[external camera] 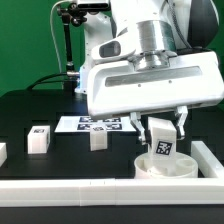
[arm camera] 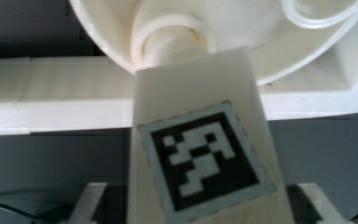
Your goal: Assemble stool
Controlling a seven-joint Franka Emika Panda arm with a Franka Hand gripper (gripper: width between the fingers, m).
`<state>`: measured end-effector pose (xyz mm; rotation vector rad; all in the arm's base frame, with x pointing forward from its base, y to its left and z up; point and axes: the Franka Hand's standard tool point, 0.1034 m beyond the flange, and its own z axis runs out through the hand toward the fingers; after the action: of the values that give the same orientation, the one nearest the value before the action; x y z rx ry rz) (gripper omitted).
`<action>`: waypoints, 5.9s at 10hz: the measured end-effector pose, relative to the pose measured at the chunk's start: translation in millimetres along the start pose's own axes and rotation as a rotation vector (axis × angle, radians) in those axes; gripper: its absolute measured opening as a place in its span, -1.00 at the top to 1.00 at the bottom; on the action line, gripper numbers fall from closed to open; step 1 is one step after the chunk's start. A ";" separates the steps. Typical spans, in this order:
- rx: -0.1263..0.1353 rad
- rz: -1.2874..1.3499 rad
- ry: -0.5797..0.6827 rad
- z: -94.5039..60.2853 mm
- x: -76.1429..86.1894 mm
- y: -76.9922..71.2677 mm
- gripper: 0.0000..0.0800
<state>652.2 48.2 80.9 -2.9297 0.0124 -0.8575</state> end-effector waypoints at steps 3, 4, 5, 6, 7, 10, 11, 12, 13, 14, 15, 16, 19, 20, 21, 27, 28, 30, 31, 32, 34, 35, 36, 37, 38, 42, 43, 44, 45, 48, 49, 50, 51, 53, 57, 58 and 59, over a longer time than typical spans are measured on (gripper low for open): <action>0.001 0.033 -0.009 -1.7 -3.3 -0.6 0.19; 0.004 0.037 -0.011 -2.3 -4.4 -2.6 0.19; 0.007 0.037 -0.015 -2.5 -5.0 -5.3 0.19; 0.010 0.033 -0.020 -2.6 -5.5 -6.4 0.19; 0.009 0.028 -0.025 -2.4 -5.2 -3.7 0.19; 0.003 0.027 -0.018 -2.4 -4.1 2.9 0.19; 0.003 0.027 -0.018 -2.4 -4.1 2.9 0.19; 0.003 0.027 -0.018 -2.4 -4.1 2.9 0.19; 0.003 0.036 -0.019 -2.7 -4.7 2.4 0.19; 0.004 0.043 -0.021 -3.6 -6.2 0.4 0.19; 0.006 0.041 -0.024 -4.3 -7.7 -1.7 0.19; 0.008 0.040 -0.024 -4.5 -8.1 -3.4 0.19; 0.010 0.039 -0.034 -3.8 -7.3 -0.8 0.19; 0.012 0.046 -0.046 -3.2 -5.5 5.1 0.19; 0.013 0.050 -0.048 -3.1 -4.8 7.1 0.19; 0.016 0.065 -0.063 -3.8 -5.6 9.6 0.19; 0.025 0.064 -0.088 -5.4 -7.4 7.1 0.19; 0.029 0.066 -0.110 -6.3 -9.8 8.8 0.19; 0.028 0.067 -0.106 -6.1 -9.6 9.5 0.19; 0.019 0.064 -0.073 -5.2 -8.1 8.5 0.19; 0.019 0.064 -0.074 -5.1 -7.8 9.2 0.19; 0.018 0.065 -0.073 -5.0 -7.7 9.6 0.19; 0.016 0.067 -0.069 -5.1 -7.5 10.9 0.19; 0.017 0.066 -0.069 -5.8 -8.0 9.9 0.19; 0.017 0.065 -0.071 -7.1 -9.2 8.9 0.19; 0.007 0.061 -0.046 -8.3 -13.5 9.9 0.19; 0.000 0.060 -0.021 -8.1 -13.4 10.4 0.19; -0.007 0.059 0.004 -7.7 -12.3 11.0 0.19; -0.007 0.060 0.005 -7.7 -11.7 11.1 0.19; -0.007 0.062 0.004 -7.8 -11.6 11.9 0.19; -0.008 0.078 -0.003 -8.2 -11.9 16.3 0.19; -0.006 0.099 -0.009 -8.4 -12.2 18.0 0.19; -0.004 0.114 -0.014 -8.5 -12.5 18.7 0.19; -0.006 0.123 -0.010 -8.0 -12.6 20.2 0.19; -0.006 0.121 -0.010 -8.0 -12.5 20.3 0.19; -0.008 0.127 -0.010 -8.3 -12.7 22.9 0.19; -0.007 0.143 -0.012 -8.7 -13.8 22.4 0.19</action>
Offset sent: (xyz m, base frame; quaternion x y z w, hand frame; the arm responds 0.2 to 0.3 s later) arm -0.0219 0.0100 -0.0024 0.0186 -0.0389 0.0726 0.9964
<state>636.3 25.6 78.8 -2.8969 0.2220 -0.8197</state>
